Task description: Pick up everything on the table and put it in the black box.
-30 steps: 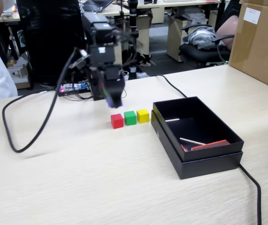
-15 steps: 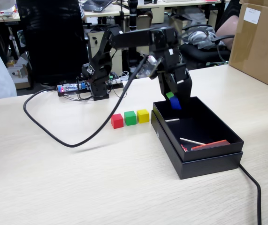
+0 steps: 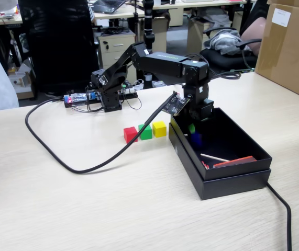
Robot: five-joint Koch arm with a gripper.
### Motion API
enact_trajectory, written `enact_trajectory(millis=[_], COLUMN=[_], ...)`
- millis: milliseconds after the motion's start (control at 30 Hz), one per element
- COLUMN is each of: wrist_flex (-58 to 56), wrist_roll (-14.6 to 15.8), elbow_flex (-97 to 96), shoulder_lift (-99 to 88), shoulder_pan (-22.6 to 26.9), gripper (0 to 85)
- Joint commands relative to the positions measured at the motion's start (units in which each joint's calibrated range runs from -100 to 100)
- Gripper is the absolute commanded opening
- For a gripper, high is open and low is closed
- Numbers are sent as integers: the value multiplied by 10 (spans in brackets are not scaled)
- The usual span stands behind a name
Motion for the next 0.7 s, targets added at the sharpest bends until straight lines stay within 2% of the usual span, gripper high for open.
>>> enact_trajectory(millis=[0,167,267,367,467,533,667], wrist_flex=[-1,-4,-5,-5,-4,-4,-2], wrist_roll=[0,-2,-14,-27,-39,-49,-54], elbow_flex=[33,-5,-92,-201,-335,-420,-559], shoulder_lift=[-113,-313,-473,-587,-691,-739,-792], shoulder_pan=[-4,-24,-50,-80,-109,-127,-152], gripper=[351,360,362,408,418,453,465])
